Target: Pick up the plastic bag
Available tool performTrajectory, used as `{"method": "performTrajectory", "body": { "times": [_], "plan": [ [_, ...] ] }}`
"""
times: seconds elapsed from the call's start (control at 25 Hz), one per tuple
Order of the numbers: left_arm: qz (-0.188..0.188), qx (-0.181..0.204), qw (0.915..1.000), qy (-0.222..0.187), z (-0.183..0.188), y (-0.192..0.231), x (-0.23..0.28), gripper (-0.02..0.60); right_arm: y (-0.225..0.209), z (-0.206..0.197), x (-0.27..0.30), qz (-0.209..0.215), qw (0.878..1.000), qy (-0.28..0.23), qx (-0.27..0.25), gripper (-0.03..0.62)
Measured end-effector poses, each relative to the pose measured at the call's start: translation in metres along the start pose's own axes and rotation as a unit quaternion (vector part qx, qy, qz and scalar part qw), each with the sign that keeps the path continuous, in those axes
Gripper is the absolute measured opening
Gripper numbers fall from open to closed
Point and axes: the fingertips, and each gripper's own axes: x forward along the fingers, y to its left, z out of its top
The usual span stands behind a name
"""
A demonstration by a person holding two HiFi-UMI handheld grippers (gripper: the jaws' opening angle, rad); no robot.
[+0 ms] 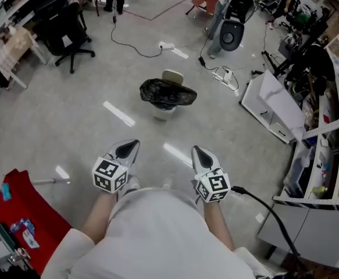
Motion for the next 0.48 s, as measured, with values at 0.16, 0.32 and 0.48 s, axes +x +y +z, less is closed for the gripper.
{"method": "performTrajectory", "body": {
  "times": [0.16,0.32,0.48],
  "plan": [
    [0.006,-0.003,1.0000,0.006,-0.004,-0.003,0.004,0.003,-0.003,-0.004,0.000,0.018,1.000,0.005,0.010,0.002],
    [0.016,-0.006,0.9998,0.012,-0.010,-0.008,0.011,0.003,-0.014,-0.010,-0.004,0.025,1.000,0.009,0.017,0.002],
    [0.026,-0.006,0.9995,0.016,-0.014,-0.016,0.021,0.003,-0.028,-0.017,-0.013,0.036,0.999,0.013,0.020,0.002]
  ]
}}
